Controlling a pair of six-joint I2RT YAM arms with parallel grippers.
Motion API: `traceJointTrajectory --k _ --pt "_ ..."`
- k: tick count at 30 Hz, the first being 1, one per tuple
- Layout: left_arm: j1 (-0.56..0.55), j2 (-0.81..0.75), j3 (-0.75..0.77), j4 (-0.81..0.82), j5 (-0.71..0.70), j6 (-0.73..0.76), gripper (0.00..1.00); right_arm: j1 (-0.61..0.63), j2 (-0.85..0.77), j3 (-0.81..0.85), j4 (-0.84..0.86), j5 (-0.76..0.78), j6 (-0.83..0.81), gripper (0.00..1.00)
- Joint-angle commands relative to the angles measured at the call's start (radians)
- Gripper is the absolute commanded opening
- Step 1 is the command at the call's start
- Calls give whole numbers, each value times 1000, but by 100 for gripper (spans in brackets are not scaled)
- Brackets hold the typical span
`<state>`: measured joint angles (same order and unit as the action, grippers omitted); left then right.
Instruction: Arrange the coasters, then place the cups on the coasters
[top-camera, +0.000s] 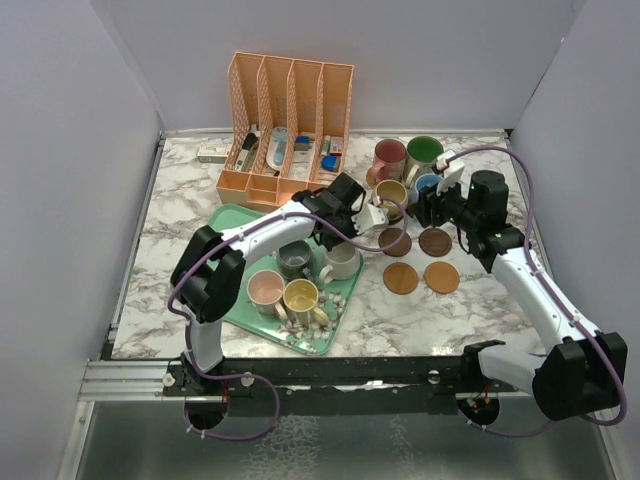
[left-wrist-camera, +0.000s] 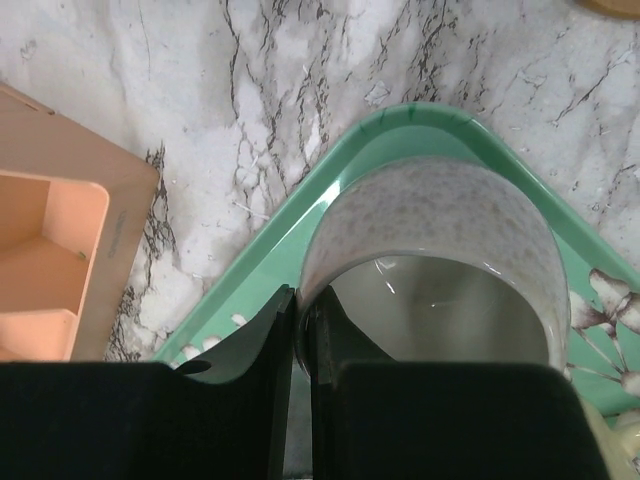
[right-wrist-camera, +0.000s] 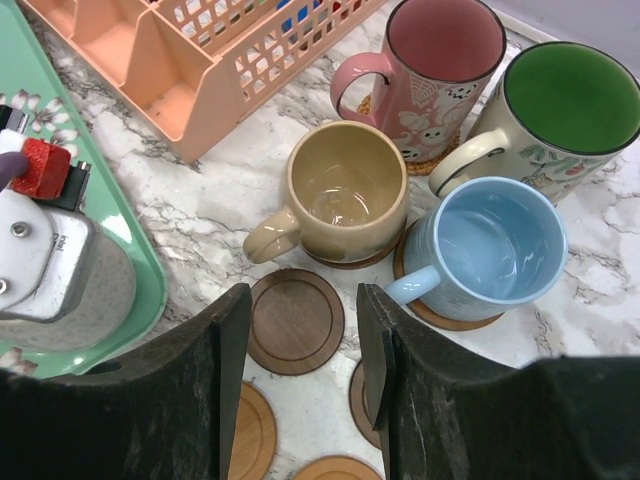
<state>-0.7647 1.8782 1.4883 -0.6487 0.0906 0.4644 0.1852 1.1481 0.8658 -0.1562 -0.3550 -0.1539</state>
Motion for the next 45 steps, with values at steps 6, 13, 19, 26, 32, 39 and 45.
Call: traceJointTrajectory --k 6,13,19,26,32,39,45 --pt "-27 17 41 73 -1 45 5 -32 -29 -2 9 -27 -14 47" --pt "-28 20 34 77 2 32 16 -41 -39 -5 7 -32 -23 47" --pt "-29 -21 19 78 -13 17 27 -41 -37 -7 9 -31 -26 47" --pt "-29 -104 -35 77 -51 0 48 -49 -33 -10 10 -35 -27 47" --pt "-29 -225 -102 76 -27 -66 64 -56 -28 -11 14 -32 -30 47" --pt "-35 -322 -221 50 69 -205 71 -68 -37 -14 18 -31 -34 47" --pt "-56 -312 -274 49 46 -259 74 -83 -50 -20 21 -41 -35 47"
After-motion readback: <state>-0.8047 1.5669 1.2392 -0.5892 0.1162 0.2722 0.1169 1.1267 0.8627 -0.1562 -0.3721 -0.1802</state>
